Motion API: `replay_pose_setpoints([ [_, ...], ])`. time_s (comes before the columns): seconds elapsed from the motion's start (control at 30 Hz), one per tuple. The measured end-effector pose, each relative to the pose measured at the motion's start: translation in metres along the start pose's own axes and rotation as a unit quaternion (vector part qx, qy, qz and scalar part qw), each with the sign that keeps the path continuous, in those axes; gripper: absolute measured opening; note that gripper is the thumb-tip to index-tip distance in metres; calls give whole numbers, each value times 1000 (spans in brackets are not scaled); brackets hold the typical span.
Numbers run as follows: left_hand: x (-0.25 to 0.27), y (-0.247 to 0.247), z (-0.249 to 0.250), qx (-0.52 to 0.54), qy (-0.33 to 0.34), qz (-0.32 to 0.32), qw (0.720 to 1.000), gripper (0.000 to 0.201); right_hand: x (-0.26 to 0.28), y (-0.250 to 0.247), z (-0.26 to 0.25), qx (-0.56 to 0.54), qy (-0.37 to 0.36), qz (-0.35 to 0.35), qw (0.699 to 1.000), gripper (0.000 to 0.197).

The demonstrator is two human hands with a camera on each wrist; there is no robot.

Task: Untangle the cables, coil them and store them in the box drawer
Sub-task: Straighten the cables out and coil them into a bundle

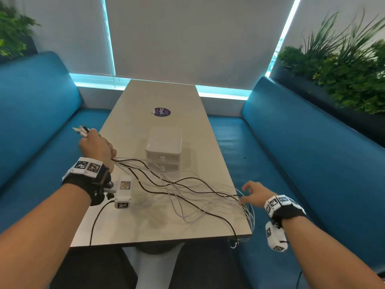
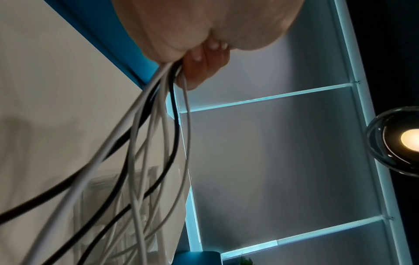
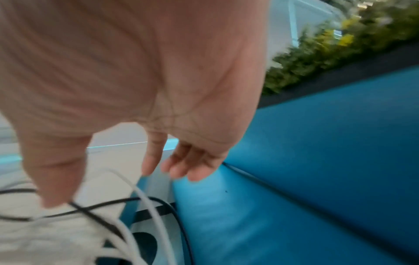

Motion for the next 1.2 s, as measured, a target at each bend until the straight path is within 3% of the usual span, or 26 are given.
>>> replay_pose_setpoints([
  [0.1, 13, 11, -2, 9, 5, -19, 1000, 27, 10, -18, -41, -14, -64, 69, 995, 84],
  [0.27, 33, 22, -6, -10, -8, -47, 999, 29, 41, -50, -159, -77, -211, 125, 966, 70],
  [0.4, 52, 25, -12, -20, -20, -82, 996, 31, 62, -58, -242, -65, -308, 120, 941, 92],
  [0.5, 64, 26, -16, -28, -21, -117, 993, 34, 61, -48, -291, -23, -342, 85, 936, 104],
  [0.57, 70, 29, -14, -31, -20, -145, 989, 36, 60, -41, -314, 14, -349, 89, 933, 85],
  [0.63, 73, 35, -7, -19, -17, -167, 986, 39, 60, -36, -323, 19, -356, 105, 928, 40],
  [0.67, 72, 37, -2, -7, -13, -170, 985, 40, 59, -32, -322, 12, -353, 94, 931, 25],
  [0.73, 62, 40, 14, 27, -3, -157, 987, 38, 53, -21, -304, -14, -328, 51, 943, 15],
  [0.8, 44, 41, 35, 61, 4, -125, 990, 36, 42, -17, -268, -12, -291, 57, 955, 23],
  [0.87, 25, 39, 52, 91, 14, -90, 992, 35, 29, -22, -225, 31, -241, 103, 965, 25],
  [0.97, 16, 40, 49, 96, 5, -68, 993, 33, 18, -43, -173, 2, -156, 161, 975, 32],
  [1.1, 18, 52, 41, 87, -2, -59, 994, 28, 10, -38, -115, -37, -85, 102, 991, 28],
  [1.2, 12, 50, 47, 88, 3, -45, 995, 28, 7, -22, -77, -47, -41, 90, 994, 40],
])
Point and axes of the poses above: each hand's wrist, its own x-axis away from the middle knuckle, its own y-axis out of the palm, z = x × y, the point moved 5 cm from there along -x, towards the middle knuckle, and after that the axes turned 15 degrees about x, right-handed, at the moved point
